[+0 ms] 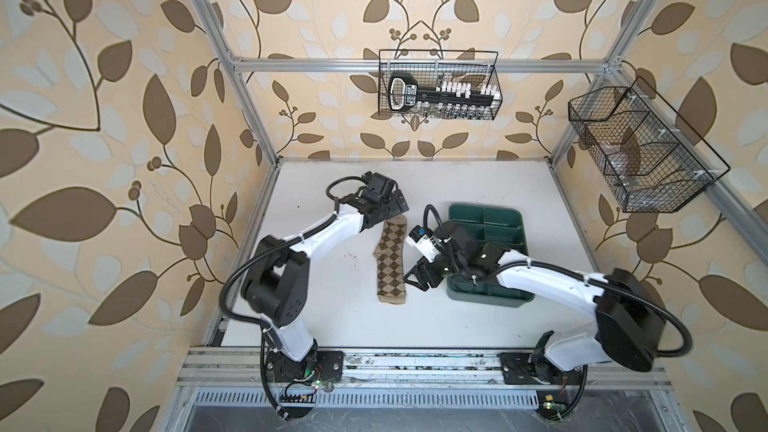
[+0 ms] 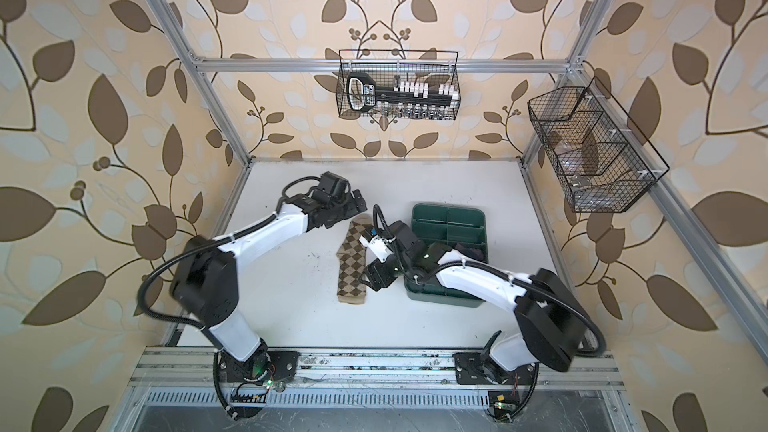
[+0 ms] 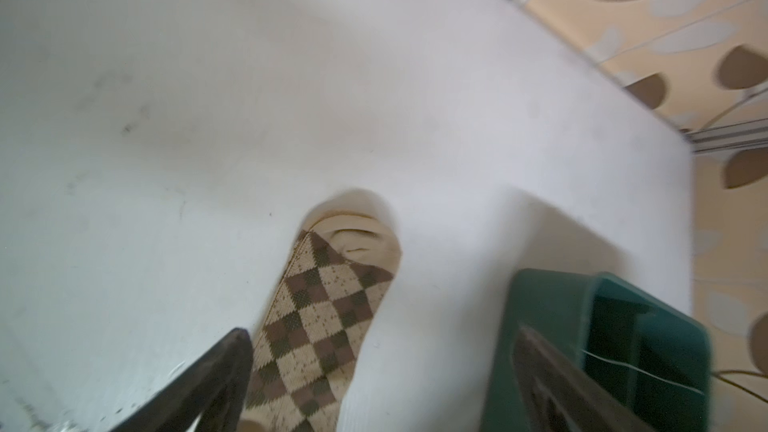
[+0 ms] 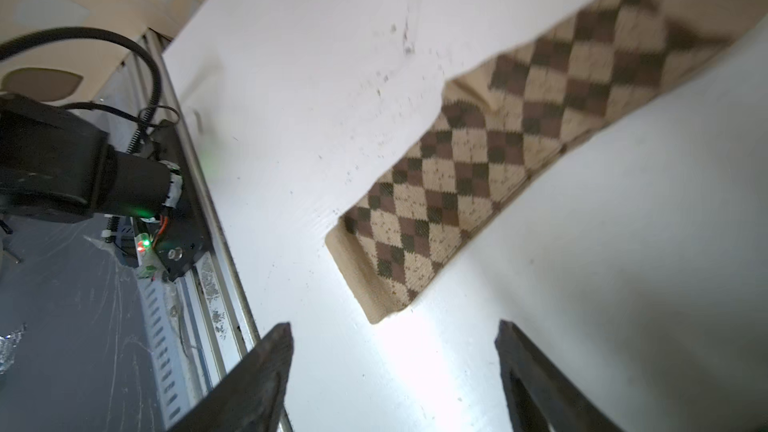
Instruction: Roll the socks
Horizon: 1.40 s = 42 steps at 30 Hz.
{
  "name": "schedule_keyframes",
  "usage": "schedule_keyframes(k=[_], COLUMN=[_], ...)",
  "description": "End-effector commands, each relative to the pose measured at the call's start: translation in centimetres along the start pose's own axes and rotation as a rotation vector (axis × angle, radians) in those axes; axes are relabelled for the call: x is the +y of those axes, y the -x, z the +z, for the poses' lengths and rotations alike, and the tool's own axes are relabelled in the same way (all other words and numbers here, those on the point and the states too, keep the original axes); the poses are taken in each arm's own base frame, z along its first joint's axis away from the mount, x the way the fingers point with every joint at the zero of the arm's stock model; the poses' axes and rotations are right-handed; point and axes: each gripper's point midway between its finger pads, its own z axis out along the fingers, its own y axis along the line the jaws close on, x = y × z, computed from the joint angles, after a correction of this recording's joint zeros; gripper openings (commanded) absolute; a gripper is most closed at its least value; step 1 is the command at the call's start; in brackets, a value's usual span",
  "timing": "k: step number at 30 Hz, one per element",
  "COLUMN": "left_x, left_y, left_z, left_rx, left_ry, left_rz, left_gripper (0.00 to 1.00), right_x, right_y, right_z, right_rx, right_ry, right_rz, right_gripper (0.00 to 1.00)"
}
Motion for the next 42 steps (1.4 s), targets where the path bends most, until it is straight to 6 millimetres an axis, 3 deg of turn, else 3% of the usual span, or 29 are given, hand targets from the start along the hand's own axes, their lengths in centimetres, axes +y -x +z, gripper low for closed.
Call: schedule_keyframes(k=[1, 4, 8, 13, 17, 23, 29, 37, 42], left_x=[0.0, 1.4, 5.4, 10.0, 11.8, 12.9, 13.7, 13.2, 11.2], left_y=[1.9, -0.1, -3.4, -6.0, -6.4, -6.4, -6.1, -6.3, -6.3], left_z=[-8.6, -13.0, -16.5, -17.3, -16.7, -16.4, -16.3, -15.9, -16.0], left_rx=[-0.115, -0.142, -0.160, -0.173, -0.227, -0.280, -0.300, -0.264, -0.235], left_ry=[-0.051, -0.137, -0.133, -0.045, -0.002, 0.022, 0.069, 0.067, 0.003], left_rz=[0.150, 0.253, 0.391, 0.516, 0.534, 0.521, 0.523, 0.539, 0.622], left_gripper=[0.99, 0.99, 0.98, 0.97, 0.97, 0.97, 0.99, 0.98, 0.96], right_x=[-1.1, 0.8, 2.6, 2.1, 2.3, 2.3, 2.1, 2.5, 3.9], right_y=[-2.4, -1.6, -3.6, -6.2, -8.4, -8.9, -9.1, -11.6, -12.1], right_z=[-1.9, -3.6, -4.0, -1.3, 2.0, 6.4, 9.3, 10.3, 10.3], right_rx=[0.005, -0.180, -0.263, -0.089, 0.050, 0.149, 0.184, 0.274, 0.351], right_ry=[-0.134, -0.151, -0.097, -0.117, -0.188, -0.252, -0.251, -0.140, 0.036], right_rz=[-0.166, -0.322, -0.554, -0.693, -0.906, -1.111, -1.144, -1.095, -0.939], right_gripper=[0.77, 0.74, 0.68, 0.66, 0.68, 0.70, 0.60, 0.22, 0.12])
